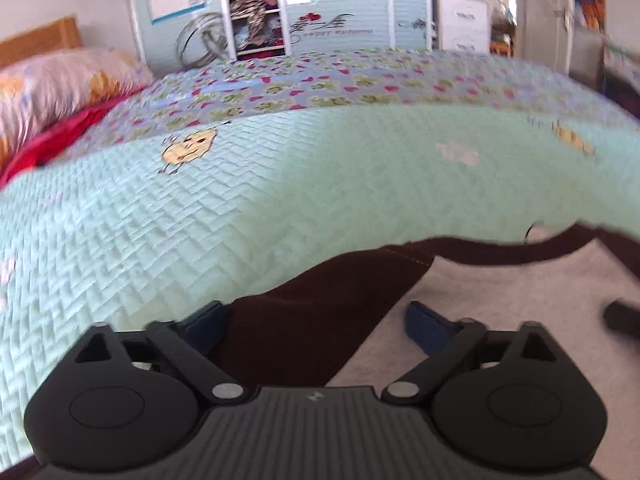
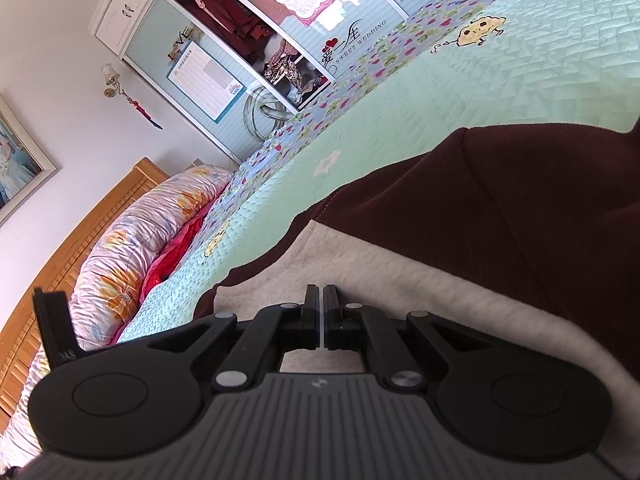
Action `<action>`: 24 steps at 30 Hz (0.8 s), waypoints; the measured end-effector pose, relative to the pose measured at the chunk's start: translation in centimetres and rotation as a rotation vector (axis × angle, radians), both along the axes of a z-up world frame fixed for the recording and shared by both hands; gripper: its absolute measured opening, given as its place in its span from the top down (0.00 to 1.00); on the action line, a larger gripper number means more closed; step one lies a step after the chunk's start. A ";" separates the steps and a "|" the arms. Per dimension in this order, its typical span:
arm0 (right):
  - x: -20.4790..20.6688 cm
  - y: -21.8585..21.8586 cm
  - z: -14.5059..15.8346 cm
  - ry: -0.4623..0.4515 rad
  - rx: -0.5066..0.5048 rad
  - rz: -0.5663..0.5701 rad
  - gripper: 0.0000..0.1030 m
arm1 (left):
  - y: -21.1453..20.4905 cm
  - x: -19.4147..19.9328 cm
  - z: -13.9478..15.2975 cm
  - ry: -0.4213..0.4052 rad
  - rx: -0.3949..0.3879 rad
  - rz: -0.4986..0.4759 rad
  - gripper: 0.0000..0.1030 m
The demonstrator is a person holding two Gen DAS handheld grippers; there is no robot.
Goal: Fold clothes
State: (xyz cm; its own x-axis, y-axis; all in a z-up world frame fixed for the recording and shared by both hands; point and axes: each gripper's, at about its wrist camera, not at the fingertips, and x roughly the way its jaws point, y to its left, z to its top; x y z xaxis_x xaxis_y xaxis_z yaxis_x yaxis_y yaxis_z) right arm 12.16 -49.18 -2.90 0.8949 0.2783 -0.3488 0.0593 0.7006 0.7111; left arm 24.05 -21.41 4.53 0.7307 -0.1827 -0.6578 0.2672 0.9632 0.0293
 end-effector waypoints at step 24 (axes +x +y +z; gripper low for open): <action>0.0 -0.2 0.0 -0.004 0.009 0.001 0.96 | 1.1 -1.9 -2.7 -0.043 0.036 -0.017 0.00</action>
State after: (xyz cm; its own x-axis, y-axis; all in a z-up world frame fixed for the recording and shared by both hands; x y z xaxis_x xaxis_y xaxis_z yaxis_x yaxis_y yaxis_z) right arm 12.13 -49.40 -2.94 0.8961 0.2822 -0.3427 0.0559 0.6941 0.7177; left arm 22.10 -20.35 1.87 0.7551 -0.1728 -0.6324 0.2817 0.9566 0.0751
